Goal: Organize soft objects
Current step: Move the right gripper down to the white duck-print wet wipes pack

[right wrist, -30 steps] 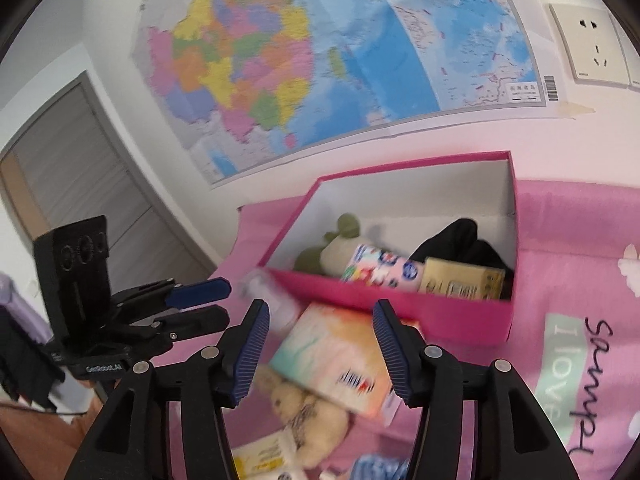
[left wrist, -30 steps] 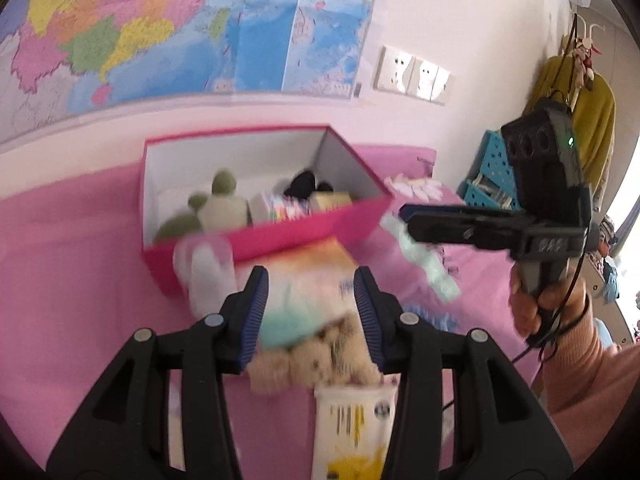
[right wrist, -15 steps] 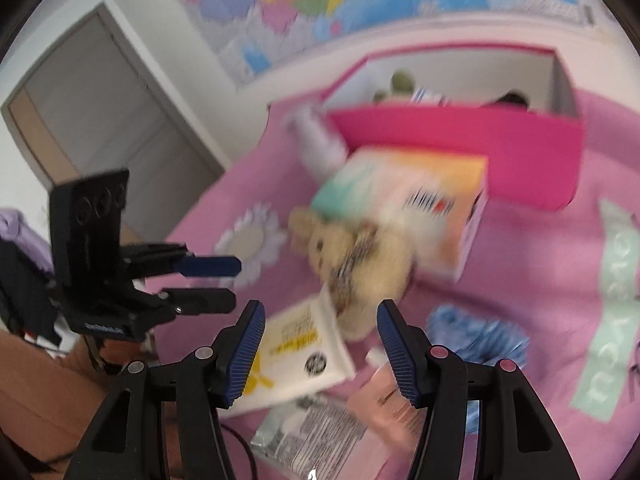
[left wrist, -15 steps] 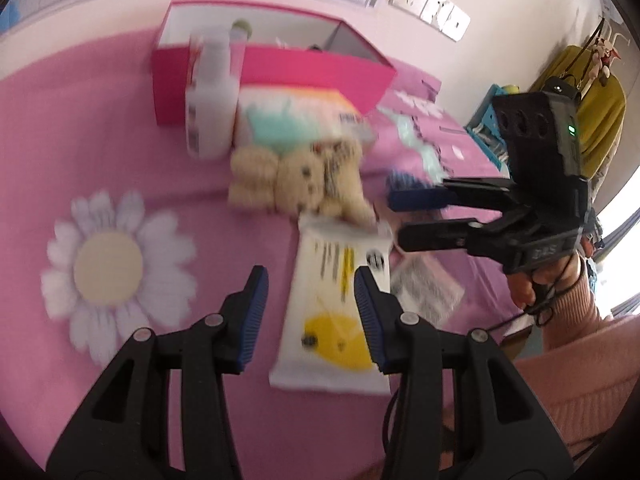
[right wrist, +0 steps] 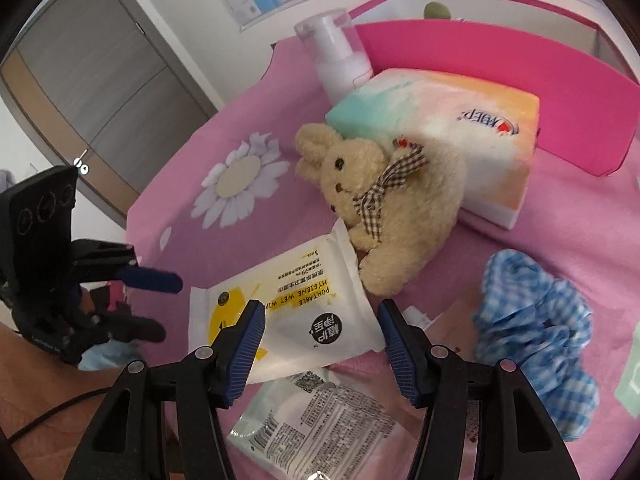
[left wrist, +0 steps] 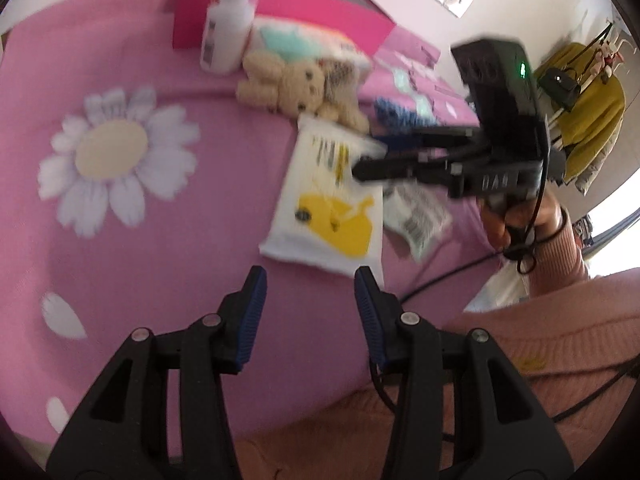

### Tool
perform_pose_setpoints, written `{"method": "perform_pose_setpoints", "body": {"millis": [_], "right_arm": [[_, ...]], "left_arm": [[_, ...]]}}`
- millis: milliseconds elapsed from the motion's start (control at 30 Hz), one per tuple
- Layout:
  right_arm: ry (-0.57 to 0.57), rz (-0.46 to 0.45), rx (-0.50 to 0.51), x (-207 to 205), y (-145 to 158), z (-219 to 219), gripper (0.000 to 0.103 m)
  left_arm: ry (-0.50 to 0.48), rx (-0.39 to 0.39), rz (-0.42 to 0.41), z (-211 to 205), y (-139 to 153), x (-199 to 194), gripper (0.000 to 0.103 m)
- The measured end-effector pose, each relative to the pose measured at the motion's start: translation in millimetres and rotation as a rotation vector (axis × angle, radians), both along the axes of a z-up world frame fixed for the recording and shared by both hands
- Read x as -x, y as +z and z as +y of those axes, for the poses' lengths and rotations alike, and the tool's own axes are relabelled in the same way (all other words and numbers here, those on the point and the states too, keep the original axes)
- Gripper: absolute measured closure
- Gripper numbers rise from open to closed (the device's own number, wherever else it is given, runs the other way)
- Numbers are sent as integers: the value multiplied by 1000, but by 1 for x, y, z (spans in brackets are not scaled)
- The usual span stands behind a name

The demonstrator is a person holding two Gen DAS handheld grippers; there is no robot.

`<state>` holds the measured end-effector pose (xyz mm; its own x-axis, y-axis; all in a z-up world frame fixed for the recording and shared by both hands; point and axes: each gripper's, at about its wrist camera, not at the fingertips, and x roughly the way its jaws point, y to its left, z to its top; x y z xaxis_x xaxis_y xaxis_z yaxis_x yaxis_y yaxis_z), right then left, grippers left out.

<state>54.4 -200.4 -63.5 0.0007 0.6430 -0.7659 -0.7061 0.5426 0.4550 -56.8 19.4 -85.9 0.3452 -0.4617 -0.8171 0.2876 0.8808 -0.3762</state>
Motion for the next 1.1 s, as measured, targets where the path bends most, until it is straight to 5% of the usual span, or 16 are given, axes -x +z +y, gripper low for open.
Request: {"method": "perform_pose_setpoints", "body": {"millis": [400,633,900,1000,1100], "right_arm": [[-18,24,-47,4,-2,-1,42],[-7,52,-89,13,-3,-1,54],[-42,96,-132,0,-8,-3,54],[-33,97,-138,1,-10,5,53],[-34,88,-136,3,-10,4,65]], "left_arm": [[14,126,51,-10,-11,-16,55],[84,65,36,3,-8,-23,55],[123,44,34,20,-7,-23,55],[131,-2,21,20,-5,-23,64],[144,-15,18,23,-4,-26,65]]}}
